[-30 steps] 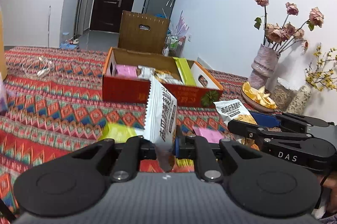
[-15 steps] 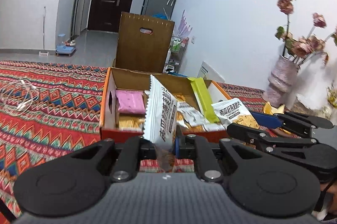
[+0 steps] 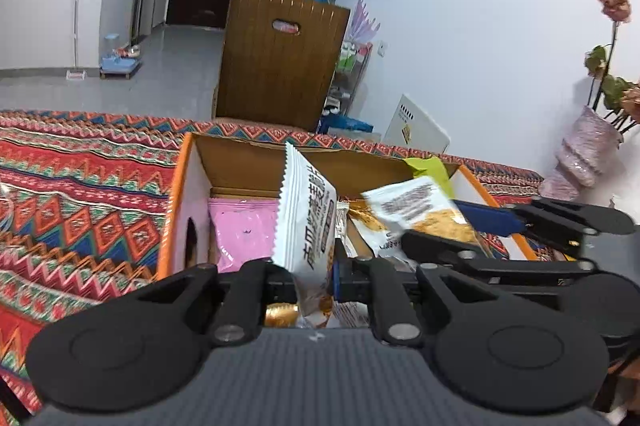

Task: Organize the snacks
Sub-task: 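Lower both packets into the box and open both tools, then withdraw both tools from the box back over the snack pile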

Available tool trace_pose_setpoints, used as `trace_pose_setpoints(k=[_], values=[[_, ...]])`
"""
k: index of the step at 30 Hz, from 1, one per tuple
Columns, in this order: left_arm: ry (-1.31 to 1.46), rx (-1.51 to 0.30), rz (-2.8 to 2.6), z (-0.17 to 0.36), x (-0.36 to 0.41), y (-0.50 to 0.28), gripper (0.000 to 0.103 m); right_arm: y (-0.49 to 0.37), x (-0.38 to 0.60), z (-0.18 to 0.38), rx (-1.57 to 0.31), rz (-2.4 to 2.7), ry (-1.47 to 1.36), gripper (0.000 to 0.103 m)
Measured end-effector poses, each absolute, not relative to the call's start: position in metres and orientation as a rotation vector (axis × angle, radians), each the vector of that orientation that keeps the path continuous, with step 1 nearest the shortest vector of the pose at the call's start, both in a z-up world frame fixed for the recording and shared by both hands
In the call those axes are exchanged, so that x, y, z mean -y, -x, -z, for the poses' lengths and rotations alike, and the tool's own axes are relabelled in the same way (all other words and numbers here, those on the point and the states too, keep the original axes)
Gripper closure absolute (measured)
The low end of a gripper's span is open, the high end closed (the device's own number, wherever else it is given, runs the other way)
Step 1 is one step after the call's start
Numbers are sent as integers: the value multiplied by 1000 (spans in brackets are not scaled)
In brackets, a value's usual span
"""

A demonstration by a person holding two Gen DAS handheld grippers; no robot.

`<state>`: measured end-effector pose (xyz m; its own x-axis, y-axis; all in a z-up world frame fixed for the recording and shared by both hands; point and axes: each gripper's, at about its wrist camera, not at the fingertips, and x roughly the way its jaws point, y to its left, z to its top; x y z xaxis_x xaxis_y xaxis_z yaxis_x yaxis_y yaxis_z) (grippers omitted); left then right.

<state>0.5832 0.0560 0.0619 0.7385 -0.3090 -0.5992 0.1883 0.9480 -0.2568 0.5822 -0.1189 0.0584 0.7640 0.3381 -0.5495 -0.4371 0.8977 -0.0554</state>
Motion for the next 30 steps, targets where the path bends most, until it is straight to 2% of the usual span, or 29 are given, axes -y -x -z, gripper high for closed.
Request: trace_pose_setpoints(k=[6, 8, 10, 13, 17, 26, 30], values=[[181, -751, 268, -42, -50, -612, 88, -634, 113, -29, -710, -403, 154, 57], [188, -774, 279, -37, -49, -616, 82, -644, 112, -21, -757, -386, 141, 56], [191, -779, 263, -35, -53, -614, 71, -647, 112, -19, -771, -371, 139, 55], [190, -775, 254, -38, -57, -610, 61, -645, 114, -21, -759, -356, 140, 44], [157, -753, 257, -50, -59, -595, 56, -635, 121, -29, -745, -364, 129, 44], [95, -689, 265, -86, -52, -532, 38, -573, 139, -79, -659, -371, 155, 41], [60, -625, 244, -103, -50, -485, 26, -527, 157, -99, -618, -374, 152, 37]])
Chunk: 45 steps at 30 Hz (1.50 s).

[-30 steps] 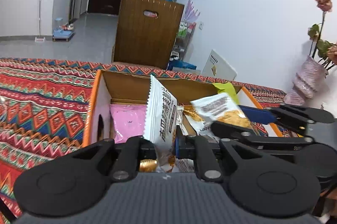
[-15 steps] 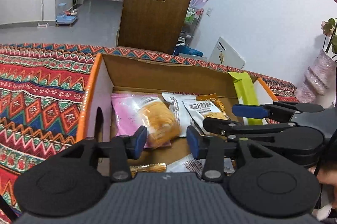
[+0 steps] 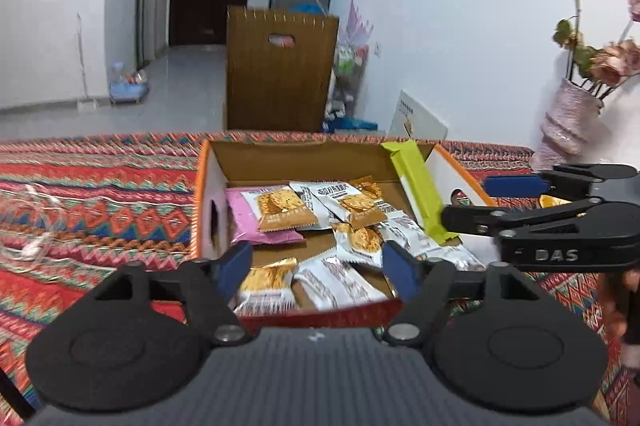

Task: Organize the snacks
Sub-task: 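Withdraw both tools from the box back over the snack pile, then grasp a pink packet with the right tool while the left grasps a green-and-white bar packet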

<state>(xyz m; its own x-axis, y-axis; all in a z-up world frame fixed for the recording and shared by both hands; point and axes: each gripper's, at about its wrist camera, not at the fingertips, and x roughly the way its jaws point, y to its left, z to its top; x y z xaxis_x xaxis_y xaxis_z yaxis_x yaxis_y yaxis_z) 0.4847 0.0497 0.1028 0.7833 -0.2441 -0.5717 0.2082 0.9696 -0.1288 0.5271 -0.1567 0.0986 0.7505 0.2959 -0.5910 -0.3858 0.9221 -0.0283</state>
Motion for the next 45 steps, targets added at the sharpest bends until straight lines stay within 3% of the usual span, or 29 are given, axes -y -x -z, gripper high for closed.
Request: trace_pose_setpoints(k=[3, 10, 24, 35, 45], values=[[30, -574, 233, -112, -47, -444, 23, -486, 170, -108, -585, -376, 154, 30], [12, -502, 263, -122, -37, -345, 16, -387, 197, -118, -527, -379, 133, 23], [59, -528, 277, -89, -13, -199, 11, -223, 225, -66, -528, -394, 91, 21], [102, -644, 238, -50, -2, -167, 11, -175, 257, -29, -595, -333, -22, 21], [163, -687, 175, -44, -13, -198, 11, -193, 261, -26, -593, -330, -60, 21]])
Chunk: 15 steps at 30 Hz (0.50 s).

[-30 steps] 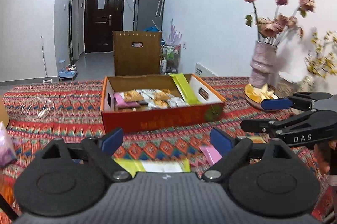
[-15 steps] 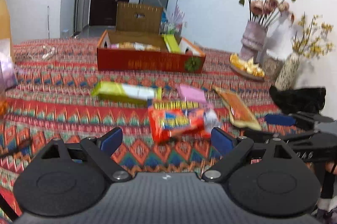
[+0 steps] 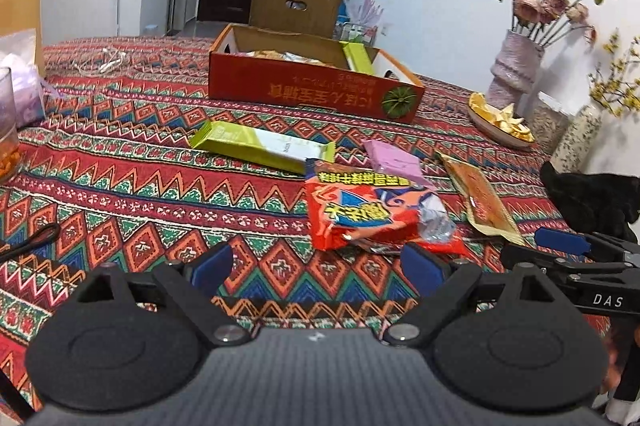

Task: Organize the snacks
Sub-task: 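Grasp a pink packet with the right tool while the left grasps a green-and-white bar packet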

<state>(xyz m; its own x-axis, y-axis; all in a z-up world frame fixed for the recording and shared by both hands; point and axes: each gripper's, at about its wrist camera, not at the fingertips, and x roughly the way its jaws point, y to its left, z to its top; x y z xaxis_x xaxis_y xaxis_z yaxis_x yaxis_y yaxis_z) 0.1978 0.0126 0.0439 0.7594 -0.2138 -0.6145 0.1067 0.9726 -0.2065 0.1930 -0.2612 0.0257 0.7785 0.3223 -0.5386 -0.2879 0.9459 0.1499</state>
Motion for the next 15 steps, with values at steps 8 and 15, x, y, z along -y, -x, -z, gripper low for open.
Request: trace_pose_setpoints(k=[8, 15], values=[[215, -716, 142, -38, -25, -246, 11, -239, 254, -25, -605, -346, -88, 21], [291, -745, 139, -32, -39, -305, 10, -298, 234, -18, -649, -391, -130, 22]])
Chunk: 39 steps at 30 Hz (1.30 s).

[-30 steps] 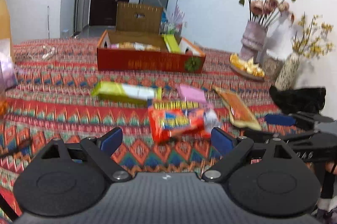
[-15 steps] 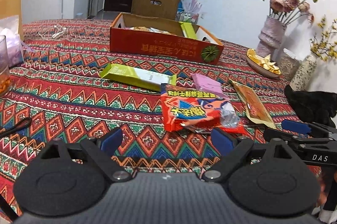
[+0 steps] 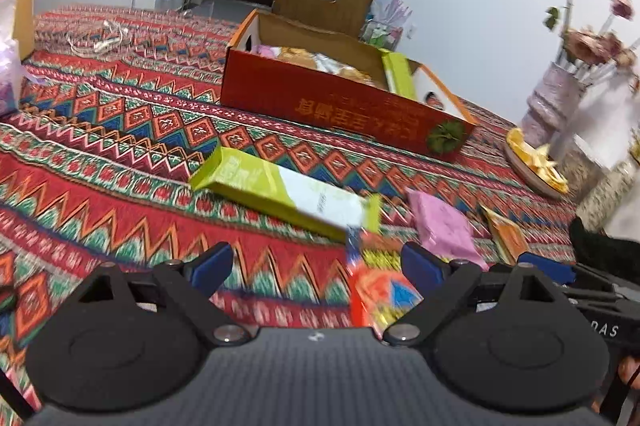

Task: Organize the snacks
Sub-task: 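Grasp a pink packet with the right tool while the left grasps a green-and-white bar packet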

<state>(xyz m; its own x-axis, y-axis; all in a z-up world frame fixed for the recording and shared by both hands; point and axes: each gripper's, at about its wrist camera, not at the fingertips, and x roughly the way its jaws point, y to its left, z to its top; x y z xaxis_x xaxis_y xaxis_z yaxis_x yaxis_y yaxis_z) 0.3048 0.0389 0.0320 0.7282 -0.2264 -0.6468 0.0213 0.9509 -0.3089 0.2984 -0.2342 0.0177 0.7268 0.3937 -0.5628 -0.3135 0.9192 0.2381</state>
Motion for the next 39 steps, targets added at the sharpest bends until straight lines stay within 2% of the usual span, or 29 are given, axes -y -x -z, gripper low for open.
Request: trace_pose_setpoints(k=[9, 11, 13, 15, 20, 22, 24, 26, 27, 28, 29, 32, 39], values=[[373, -826, 135, -12, -50, -381, 9, -372, 204, 1, -736, -369, -89, 22], [357, -825, 135, -10, -47, -396, 9, -382, 196, 5, -743, -380, -50, 28], [317, -824, 134, -9, -40, -410, 9, -394, 190, 8, -758, -397, -12, 41], [284, -817, 161, -8, -33, -423, 9, -403, 186, 11, -751, -411, 28, 42], [114, -755, 225, -1, -5, -423, 18, -415, 193, 15, -721, -385, 39, 42], [37, -733, 213, 2, 5, -417, 32, -415, 200, 16, -709, -364, 30, 42], [12, -721, 211, 2, 8, -414, 41, -415, 204, 17, -697, -354, 21, 42], [20, -727, 212, 1, 6, -411, 42, -412, 206, 17, -690, -355, 16, 42], [30, -732, 214, 0, 4, -409, 46, -411, 207, 18, -686, -355, 17, 42], [31, -733, 214, 0, 2, -408, 62, -411, 207, 19, -682, -357, 20, 42], [17, -731, 211, -1, 2, -407, 65, -411, 208, 18, -681, -357, 19, 42], [-2, -733, 218, -3, 4, -404, 68, -410, 213, 16, -676, -371, -19, 42], [5, -651, 194, -36, -4, -374, 68, -393, 213, 0, -630, -372, -21, 42]])
